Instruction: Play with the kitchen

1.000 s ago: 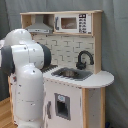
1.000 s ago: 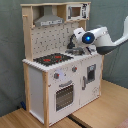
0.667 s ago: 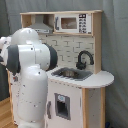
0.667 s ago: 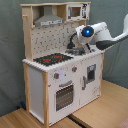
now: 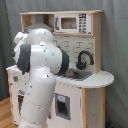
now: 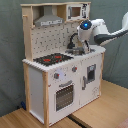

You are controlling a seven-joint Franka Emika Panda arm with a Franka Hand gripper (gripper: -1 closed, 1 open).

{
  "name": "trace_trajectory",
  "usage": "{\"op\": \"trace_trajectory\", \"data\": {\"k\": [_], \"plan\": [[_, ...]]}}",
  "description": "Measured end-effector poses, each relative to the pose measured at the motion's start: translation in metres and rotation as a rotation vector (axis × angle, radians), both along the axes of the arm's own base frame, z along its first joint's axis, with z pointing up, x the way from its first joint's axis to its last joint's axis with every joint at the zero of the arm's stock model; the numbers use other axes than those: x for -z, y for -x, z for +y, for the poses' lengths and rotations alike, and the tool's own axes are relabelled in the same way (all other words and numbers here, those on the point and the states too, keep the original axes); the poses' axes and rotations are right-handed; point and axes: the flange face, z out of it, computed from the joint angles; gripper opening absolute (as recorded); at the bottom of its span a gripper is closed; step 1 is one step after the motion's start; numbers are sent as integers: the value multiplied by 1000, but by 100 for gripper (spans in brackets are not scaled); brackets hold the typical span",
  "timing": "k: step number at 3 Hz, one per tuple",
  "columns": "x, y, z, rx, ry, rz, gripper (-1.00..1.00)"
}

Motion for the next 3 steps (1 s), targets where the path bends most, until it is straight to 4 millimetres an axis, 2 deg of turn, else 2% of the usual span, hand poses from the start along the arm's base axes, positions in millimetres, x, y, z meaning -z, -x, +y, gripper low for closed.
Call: {"op": "trace_trajectory", "data": {"k": [1,3], "plan": [[7,-25,-26,15,-88,26,100],[30,-55,-46,22,-221,69,100]]}}
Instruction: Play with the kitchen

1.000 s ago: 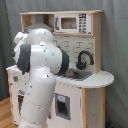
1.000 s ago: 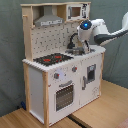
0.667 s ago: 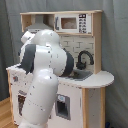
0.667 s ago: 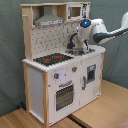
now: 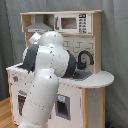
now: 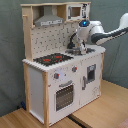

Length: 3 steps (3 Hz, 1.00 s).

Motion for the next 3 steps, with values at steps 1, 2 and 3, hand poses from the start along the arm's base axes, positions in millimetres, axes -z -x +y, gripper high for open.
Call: {"op": "trace_trajectory", "data": {"k": [1,2,3], "plan": [[11,-10,-5,5,-69,24,100],[21,-20,-18,32,-163,74,100],[29,-31,-37,18,-230,139,100]]}}
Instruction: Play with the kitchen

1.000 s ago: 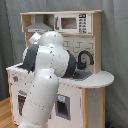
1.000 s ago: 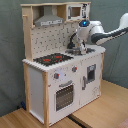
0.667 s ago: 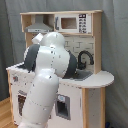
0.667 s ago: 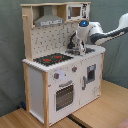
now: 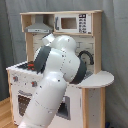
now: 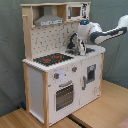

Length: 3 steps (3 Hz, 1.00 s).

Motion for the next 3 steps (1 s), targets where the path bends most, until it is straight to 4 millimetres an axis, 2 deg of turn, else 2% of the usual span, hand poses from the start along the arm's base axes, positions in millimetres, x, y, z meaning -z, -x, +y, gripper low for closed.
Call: {"op": "trace_trajectory", "data": {"k": [2,3], "plan": [[5,-9,4,-62,-6,61,100],[6,-9,5,-65,-6,65,-100]]}}
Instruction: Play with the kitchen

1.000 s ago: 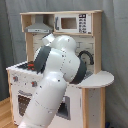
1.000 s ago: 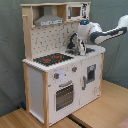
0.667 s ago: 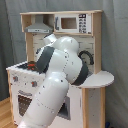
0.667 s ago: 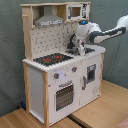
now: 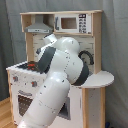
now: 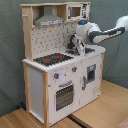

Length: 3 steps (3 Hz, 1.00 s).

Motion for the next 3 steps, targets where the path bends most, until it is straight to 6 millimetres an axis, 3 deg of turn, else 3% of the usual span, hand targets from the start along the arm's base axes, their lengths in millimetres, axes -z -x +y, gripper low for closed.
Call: {"op": "trace_trajectory", "data": {"k": [2,3], "plan": [[7,5,16,-26,14,79,-100],[-2,11,34,-54,44,104,-100]]}}
